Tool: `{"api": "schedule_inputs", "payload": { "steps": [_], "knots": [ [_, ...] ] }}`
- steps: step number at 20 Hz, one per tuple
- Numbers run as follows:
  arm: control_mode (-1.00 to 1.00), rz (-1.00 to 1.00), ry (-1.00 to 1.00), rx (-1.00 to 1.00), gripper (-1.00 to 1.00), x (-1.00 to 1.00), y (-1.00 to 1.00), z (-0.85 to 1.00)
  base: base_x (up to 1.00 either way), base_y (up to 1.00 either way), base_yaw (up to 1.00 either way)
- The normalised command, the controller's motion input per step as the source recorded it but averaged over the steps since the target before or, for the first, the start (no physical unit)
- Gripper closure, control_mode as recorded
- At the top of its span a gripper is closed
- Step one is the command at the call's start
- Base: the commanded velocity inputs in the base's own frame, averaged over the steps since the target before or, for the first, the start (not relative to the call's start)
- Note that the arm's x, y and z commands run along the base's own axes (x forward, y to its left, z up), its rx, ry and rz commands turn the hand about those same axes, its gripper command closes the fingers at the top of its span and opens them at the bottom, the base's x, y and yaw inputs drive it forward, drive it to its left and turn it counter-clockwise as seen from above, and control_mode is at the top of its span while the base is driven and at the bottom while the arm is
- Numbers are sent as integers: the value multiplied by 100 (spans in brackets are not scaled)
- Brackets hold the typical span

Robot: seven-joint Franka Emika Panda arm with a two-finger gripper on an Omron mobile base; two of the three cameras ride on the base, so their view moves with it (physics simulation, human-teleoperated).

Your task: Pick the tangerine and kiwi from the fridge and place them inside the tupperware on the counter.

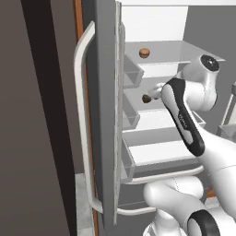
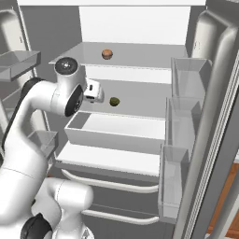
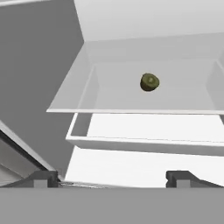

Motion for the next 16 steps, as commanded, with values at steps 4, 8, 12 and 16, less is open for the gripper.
{"api": "schedule_inputs", "payload": {
  "steps": [4, 8, 12, 16],
  "knots": [
    [-100, 0, 3, 0, -100, 42, 0, 0, 0, 0, 0],
    [-100, 0, 20, 0, -100, 44, -9, -9, 0, 0, 0],
    [-100, 0, 1, 0, -100, 30, -28, -29, 0, 0, 0],
    [-100, 0, 0, 0, -100, 19, -30, -34, 0, 0, 0]
  ]
}}
